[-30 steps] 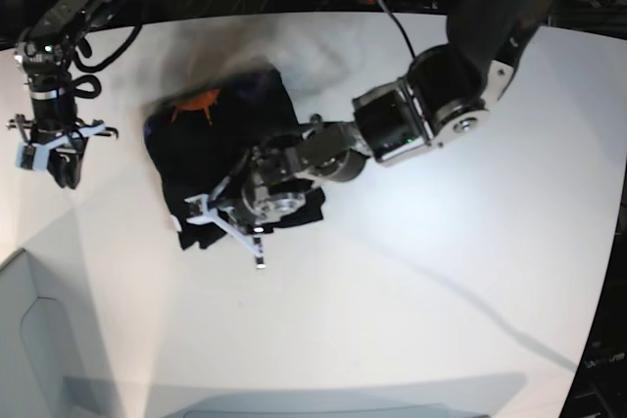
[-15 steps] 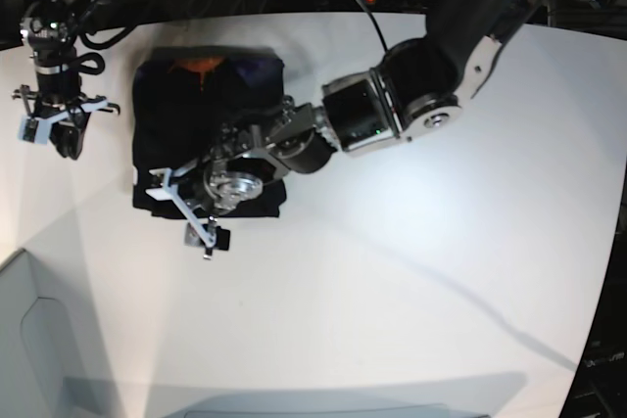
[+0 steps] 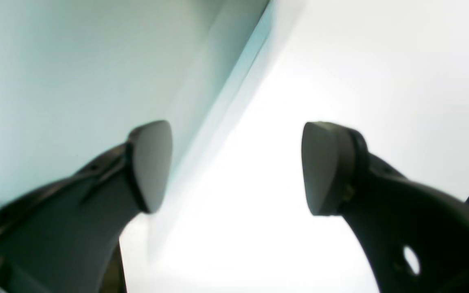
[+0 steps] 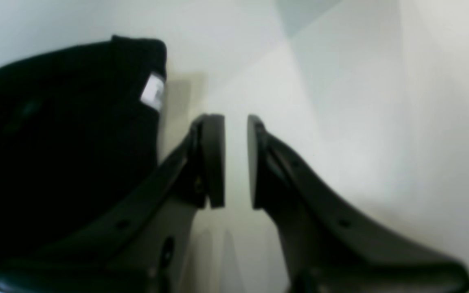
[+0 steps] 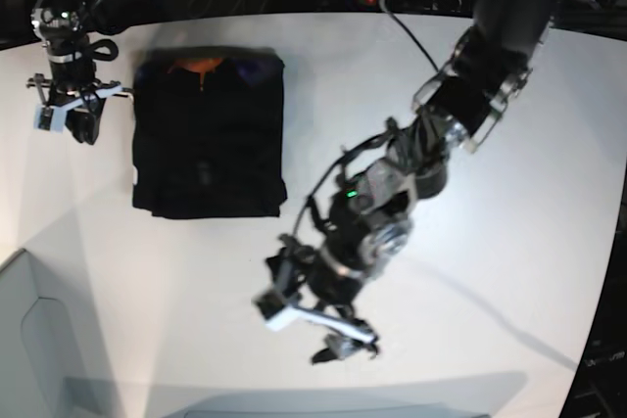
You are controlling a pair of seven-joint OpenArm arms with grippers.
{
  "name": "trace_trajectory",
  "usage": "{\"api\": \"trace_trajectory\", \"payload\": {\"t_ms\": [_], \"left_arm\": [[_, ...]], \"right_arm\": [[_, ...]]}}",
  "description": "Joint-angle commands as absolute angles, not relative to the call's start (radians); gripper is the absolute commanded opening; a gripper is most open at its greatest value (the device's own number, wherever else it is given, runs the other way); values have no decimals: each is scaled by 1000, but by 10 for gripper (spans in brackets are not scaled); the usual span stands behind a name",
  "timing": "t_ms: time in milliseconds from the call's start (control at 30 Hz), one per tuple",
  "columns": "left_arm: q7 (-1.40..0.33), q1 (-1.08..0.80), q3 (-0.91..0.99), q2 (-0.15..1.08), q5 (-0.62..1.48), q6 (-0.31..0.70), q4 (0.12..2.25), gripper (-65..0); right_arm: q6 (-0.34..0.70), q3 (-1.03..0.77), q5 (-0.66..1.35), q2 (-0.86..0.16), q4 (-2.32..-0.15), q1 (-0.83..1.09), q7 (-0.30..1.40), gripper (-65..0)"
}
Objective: Fold the T-shirt properly
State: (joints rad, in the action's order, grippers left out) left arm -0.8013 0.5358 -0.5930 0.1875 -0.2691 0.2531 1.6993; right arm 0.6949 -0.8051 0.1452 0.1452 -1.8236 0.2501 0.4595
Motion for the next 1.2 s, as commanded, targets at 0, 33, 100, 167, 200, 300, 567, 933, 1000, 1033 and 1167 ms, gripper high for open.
{"api": "trace_trajectory", "payload": {"t_ms": [0,33,100,167,200,300,567,933,1000,1033,1167], "left_arm": [[-803,510,-532,220,-280,245,1748,-173],[-809,453,-469,257,-280,245,1785,-173],[-809,329,-344,318,-280,245,1847,-173],[-809,213,-219,352,-278,245,1899,-173],[-809,150,-142,360,-278,245,1922,-173],[-809,-12,58,352,-277,249,1975,-174],[-809,-338,424,262,-260,254,2018,-344],[-803,-782,796,137,68,254,2014,-650],[-796,-868,796,114,96,254,1997,-649],[-789,-901,794,99,113,254,1986,-649],[-711,-974,791,33,142,254,1893,-649]], "right_arm": [[698,-796,162,145,-1844,254,432,-565],[698,-789,166,153,-1845,265,429,-565],[698,-777,196,154,-1860,285,430,-565],[698,-765,214,156,-1885,312,433,-566],[698,-768,217,156,-1899,323,433,-566],[698,-768,219,156,-1936,363,437,-566],[698,-771,214,151,-2005,542,437,-566],[698,-826,219,150,-1986,881,453,-566],[698,-805,219,142,-1957,915,512,-566],[698,-791,219,120,-1942,928,555,-566],[698,-725,219,42,-1796,921,628,-567]]}}
